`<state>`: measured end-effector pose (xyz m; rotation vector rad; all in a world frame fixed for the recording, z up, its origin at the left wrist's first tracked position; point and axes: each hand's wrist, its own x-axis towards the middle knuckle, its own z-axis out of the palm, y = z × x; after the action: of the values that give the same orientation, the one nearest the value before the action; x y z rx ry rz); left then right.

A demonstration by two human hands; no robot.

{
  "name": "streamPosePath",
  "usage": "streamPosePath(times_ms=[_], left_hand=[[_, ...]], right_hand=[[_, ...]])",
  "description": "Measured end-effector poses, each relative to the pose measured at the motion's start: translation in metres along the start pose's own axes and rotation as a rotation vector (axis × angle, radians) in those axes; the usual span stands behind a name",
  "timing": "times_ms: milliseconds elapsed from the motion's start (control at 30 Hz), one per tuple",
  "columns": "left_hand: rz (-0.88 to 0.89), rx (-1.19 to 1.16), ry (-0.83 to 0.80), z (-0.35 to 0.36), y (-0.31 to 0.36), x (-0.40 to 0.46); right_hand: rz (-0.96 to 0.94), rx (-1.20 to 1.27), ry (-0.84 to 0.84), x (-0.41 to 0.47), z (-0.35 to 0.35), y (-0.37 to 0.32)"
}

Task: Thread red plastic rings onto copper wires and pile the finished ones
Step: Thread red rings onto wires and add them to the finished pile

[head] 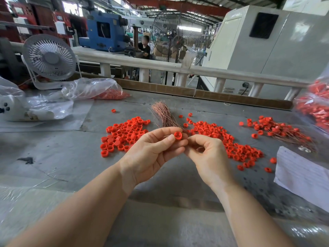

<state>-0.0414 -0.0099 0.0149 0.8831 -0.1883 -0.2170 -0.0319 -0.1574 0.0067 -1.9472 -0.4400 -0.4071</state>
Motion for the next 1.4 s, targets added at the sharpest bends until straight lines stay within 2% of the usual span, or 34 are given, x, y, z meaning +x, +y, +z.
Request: streamPosePath(times_ms=[133, 267, 433, 533, 800, 1067, 1300, 1400], left_hand=[[-0.01, 0.009, -0.03, -0.001, 0.0, 0.0], [0.026, -0.008, 0.015, -0.001, 0.0, 0.001], [0.083, 0.015, 0.156, -0.004, 0.0, 0.004], [0.084, 0.039, 0.212, -0.005, -0.001, 0.004], [0.093, 0.052, 0.246, -0.004, -0.002, 0.005], [0.096, 0.063, 0.216, -0.005, -0.003, 0.005], [0.092, 0.043, 0.151, -0.003, -0.003, 0.004], [0.093, 0.036, 0.128, -0.002, -0.003, 0.003]], right_hand=[[-0.001, -0.011, -0.015, 0.0, 0.0, 0.0], [0.01, -0.039, 0.017, -0.001, 0.001, -0.001], [0.128, -0.123, 0.235, 0.004, -0.008, 0.005], [0.233, -0.239, 0.295, 0.006, -0.013, 0.009], [0.309, -0.519, 0.22, 0.001, -0.011, 0.003], [0.291, -0.791, 0.087, -0.001, -0.008, 0.009], [0.286, -0.885, 0.072, -0.001, -0.007, 0.013], [0.215, -0.8, 0.13, 0.0, -0.008, 0.012]])
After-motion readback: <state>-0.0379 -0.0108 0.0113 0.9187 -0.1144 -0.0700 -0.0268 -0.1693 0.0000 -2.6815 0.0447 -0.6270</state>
